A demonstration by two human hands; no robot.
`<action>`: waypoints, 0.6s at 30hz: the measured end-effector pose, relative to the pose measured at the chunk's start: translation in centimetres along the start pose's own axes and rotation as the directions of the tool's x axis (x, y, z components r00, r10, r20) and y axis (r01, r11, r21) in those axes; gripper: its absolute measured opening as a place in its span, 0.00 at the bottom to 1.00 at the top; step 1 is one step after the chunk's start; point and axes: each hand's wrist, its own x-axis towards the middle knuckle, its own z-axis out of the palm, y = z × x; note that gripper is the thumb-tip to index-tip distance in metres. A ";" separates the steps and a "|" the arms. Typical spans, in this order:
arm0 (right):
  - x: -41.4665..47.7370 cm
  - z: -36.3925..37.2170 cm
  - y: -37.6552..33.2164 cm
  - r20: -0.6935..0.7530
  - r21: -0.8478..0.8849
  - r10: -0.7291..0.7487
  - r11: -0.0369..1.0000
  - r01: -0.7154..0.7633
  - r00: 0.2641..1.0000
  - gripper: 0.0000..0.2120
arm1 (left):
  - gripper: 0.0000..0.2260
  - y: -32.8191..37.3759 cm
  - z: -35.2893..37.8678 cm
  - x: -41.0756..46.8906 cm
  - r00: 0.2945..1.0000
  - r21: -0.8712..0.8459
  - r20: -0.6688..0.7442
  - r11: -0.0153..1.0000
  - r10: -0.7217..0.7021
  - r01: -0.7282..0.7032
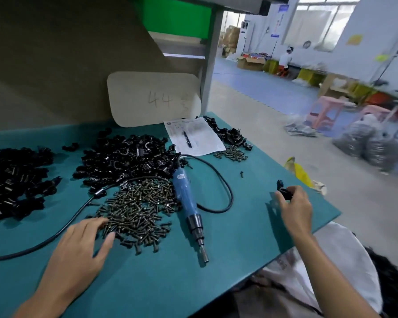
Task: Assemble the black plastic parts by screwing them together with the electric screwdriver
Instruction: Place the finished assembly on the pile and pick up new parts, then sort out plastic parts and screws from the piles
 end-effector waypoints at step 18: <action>0.4 0.6 -0.4 -0.048 -0.228 0.098 0.968 -0.107 0.994 0.22 | 0.20 0.3 -0.4 0.0 0.998 -0.054 -0.054 0.998 -0.014 0.011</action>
